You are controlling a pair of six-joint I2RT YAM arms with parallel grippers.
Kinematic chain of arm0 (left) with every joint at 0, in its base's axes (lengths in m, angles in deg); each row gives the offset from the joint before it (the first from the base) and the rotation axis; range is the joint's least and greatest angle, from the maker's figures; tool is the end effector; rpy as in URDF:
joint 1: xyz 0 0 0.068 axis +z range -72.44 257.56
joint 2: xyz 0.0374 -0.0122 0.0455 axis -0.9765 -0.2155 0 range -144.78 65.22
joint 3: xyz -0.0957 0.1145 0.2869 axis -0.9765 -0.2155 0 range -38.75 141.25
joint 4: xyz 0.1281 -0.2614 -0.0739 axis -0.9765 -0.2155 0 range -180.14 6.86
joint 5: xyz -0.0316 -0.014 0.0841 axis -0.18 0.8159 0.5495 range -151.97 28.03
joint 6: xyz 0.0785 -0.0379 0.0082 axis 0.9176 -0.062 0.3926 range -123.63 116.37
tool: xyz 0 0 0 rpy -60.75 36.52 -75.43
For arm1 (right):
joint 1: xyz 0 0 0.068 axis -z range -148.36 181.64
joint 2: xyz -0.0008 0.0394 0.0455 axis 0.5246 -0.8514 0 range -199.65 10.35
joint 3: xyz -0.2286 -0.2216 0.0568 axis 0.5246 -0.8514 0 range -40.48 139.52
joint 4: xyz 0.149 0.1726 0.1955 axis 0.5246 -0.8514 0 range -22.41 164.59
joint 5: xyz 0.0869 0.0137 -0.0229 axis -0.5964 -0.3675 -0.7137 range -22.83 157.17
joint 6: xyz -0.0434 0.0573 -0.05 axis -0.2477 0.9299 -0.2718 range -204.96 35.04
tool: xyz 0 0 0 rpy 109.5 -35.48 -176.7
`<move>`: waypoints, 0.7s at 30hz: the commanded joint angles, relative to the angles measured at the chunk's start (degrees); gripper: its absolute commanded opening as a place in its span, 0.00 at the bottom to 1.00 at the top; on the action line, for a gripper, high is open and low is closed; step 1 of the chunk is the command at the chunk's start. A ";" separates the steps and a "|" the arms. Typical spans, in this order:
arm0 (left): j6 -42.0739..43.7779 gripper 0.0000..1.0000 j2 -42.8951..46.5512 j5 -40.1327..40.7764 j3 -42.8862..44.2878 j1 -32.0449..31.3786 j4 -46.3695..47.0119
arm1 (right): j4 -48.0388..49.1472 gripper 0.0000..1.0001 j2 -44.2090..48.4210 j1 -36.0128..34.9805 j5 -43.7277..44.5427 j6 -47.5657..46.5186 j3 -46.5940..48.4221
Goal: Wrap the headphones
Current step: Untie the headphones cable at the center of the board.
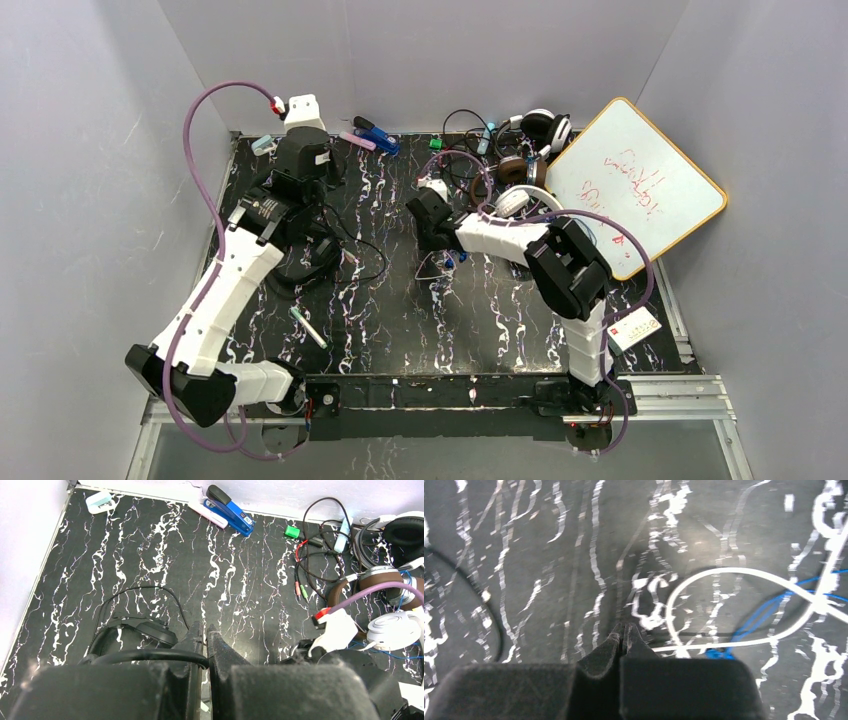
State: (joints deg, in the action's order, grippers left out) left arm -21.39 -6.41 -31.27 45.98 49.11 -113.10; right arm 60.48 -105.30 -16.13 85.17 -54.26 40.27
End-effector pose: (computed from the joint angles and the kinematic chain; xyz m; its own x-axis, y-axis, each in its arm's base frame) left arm 0.3004 -0.1177 0.4957 -0.2367 -0.1700 -0.9566 -0.0969 0.9838 -0.1509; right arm 0.3690 0.3710 0.1722 -0.7262 -0.0776 -0.6831 -0.2293 0.9640 0.1342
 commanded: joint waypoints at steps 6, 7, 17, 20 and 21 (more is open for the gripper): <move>0.46 0.00 0.80 0.89 -1.01 0.23 1.51 | -5.02 0.01 7.46 11.31 6.83 4.96 -9.81; 0.52 0.00 0.81 0.79 -1.05 0.23 1.60 | -4.98 0.01 9.57 13.17 7.03 4.86 -12.35; -0.70 0.00 -0.27 -3.40 -2.27 0.23 2.80 | -3.49 0.01 34.03 31.34 9.54 4.24 -26.94; -1.17 0.00 -0.69 -4.25 -2.38 0.23 3.03 | -2.32 0.01 37.12 31.22 1.45 1.35 -24.76; -1.21 0.00 -0.70 -4.49 -2.50 0.23 3.08 | -2.25 0.01 37.12 30.87 -1.77 0.61 -23.70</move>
State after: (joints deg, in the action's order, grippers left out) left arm -21.72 -7.24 -34.26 44.12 49.11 -111.35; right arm 55.52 -70.88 16.22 91.55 -50.20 13.26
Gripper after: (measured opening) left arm 0.020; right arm 0.029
